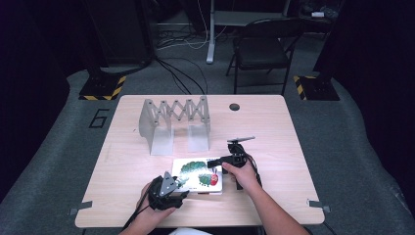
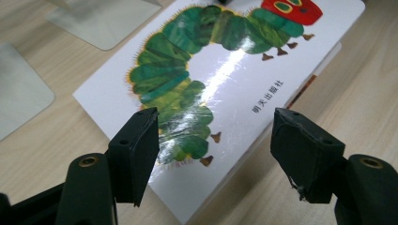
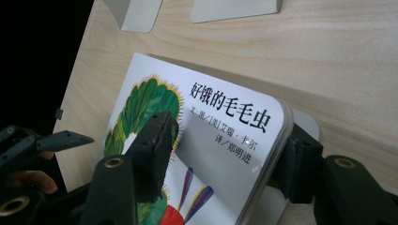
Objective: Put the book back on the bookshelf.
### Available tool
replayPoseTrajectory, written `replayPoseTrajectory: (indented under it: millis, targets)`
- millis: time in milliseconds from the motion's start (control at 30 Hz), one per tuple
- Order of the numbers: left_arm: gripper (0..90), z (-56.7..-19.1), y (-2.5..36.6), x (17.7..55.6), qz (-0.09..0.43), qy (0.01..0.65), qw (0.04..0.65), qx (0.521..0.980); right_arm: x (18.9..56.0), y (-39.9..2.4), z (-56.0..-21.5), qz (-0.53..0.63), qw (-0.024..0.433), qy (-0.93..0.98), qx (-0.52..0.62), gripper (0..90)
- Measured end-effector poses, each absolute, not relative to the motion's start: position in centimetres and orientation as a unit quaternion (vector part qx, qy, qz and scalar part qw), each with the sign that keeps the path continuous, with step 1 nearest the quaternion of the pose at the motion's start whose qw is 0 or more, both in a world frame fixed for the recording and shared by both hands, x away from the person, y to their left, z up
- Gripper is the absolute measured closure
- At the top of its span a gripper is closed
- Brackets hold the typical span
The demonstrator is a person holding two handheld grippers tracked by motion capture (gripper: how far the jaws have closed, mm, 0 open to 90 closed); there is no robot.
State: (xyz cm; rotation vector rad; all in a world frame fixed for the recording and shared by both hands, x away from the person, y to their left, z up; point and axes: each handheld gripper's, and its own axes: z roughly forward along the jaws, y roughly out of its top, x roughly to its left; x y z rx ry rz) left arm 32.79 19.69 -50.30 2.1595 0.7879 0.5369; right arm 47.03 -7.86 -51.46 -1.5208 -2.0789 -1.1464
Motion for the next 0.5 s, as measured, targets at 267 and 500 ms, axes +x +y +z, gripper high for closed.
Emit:
replayPoseTrajectory:
  millis: [267, 500]
  targets:
    - [33.9, -49.9, 21.3, 34.3, 0.204, 0.347, 0.398, 0.824, 46.9, -7.8, -51.4, -0.400, 0.155, -0.730, -0.532, 44.3]
    - [28.8, -51.4, 22.1, 35.7, 0.142, 0.391, 0.406, 0.813, 46.8, -7.8, -51.3, -0.399, 0.154, -0.731, -0.532, 44.3]
